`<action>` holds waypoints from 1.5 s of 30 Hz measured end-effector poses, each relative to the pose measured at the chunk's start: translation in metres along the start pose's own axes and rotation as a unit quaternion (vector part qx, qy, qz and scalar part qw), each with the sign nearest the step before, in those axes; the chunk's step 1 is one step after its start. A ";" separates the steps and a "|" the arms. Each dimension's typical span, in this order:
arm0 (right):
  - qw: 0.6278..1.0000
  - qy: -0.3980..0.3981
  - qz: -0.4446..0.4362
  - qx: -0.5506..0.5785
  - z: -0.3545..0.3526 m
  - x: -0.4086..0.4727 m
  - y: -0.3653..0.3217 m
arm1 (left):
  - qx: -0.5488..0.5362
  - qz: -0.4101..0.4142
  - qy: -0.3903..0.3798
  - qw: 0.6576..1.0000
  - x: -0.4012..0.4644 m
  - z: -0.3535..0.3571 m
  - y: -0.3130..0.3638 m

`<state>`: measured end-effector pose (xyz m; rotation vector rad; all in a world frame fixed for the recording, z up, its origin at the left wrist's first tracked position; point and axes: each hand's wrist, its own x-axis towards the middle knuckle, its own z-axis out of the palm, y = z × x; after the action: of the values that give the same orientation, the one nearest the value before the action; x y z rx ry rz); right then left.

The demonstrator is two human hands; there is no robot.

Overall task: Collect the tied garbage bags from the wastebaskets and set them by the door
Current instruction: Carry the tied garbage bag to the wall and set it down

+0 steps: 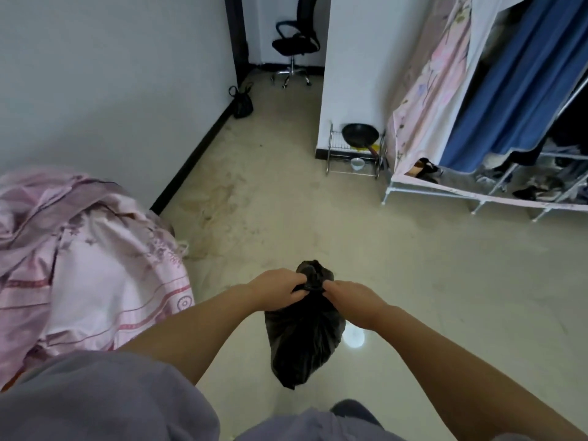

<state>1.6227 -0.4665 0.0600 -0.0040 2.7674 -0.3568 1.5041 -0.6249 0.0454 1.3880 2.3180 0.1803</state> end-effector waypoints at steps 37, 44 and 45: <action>0.993 -0.017 -0.114 -0.030 -0.386 0.829 0.283 | -0.041 -0.096 0.043 0.994 0.607 -0.399 -0.539; 0.989 -0.008 -0.141 -0.038 -0.454 0.993 0.307 | -0.036 -0.129 0.055 0.989 0.704 -0.473 -0.661; 0.989 -0.007 -0.147 -0.035 -0.462 1.018 0.313 | -0.033 -0.136 0.054 0.989 0.719 -0.485 -0.677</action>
<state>0.5220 -0.0977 0.0555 -0.4332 2.7651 -0.3296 0.4584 -0.2831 0.0501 1.0394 2.5373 0.2524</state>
